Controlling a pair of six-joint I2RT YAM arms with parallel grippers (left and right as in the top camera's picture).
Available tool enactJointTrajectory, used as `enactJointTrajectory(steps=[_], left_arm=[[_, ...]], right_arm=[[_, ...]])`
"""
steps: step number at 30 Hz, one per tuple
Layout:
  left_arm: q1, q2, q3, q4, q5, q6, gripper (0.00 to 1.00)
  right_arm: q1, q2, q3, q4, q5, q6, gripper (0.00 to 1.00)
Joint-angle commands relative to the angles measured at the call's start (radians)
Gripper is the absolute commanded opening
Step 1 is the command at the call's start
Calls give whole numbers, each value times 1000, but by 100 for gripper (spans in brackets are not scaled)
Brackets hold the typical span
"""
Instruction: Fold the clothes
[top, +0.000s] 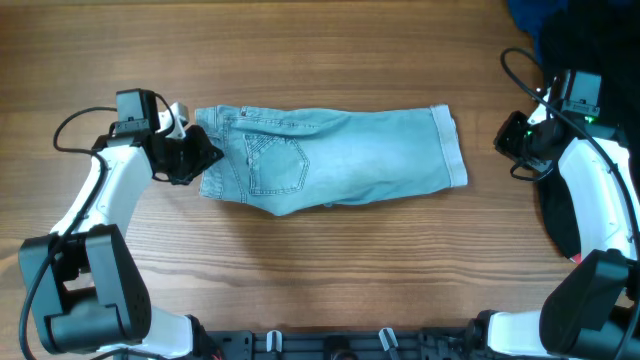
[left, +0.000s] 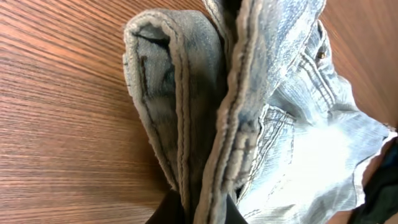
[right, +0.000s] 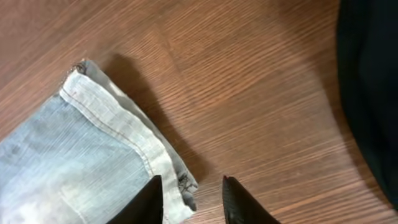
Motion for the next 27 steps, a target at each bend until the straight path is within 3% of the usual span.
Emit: enactJointTrajectory(steps=[1, 2, 4, 8, 14, 22, 27], left_arm=[[5, -28, 27, 1, -16, 16, 4], [5, -28, 27, 0, -16, 17, 4], [5, -32, 29, -8, -16, 17, 4], [5, -85, 141, -153, -17, 16, 4], [4, -114, 317, -319, -51, 12, 4], [3, -125, 320, -341, -30, 9, 4], [3, -149, 323, -323, 79, -16, 4]], right_arm=[[2, -17, 21, -10, 16, 6, 32], [3, -17, 21, -5, -74, -53, 27], [29, -17, 21, 1, -248, -130, 4], [208, -13, 20, 7, -340, -142, 4], [542, 127, 8, 167, -354, 24, 4], [806, 413, 8, 524, -444, 232, 4], [886, 526, 8, 612, -507, 320, 4]])
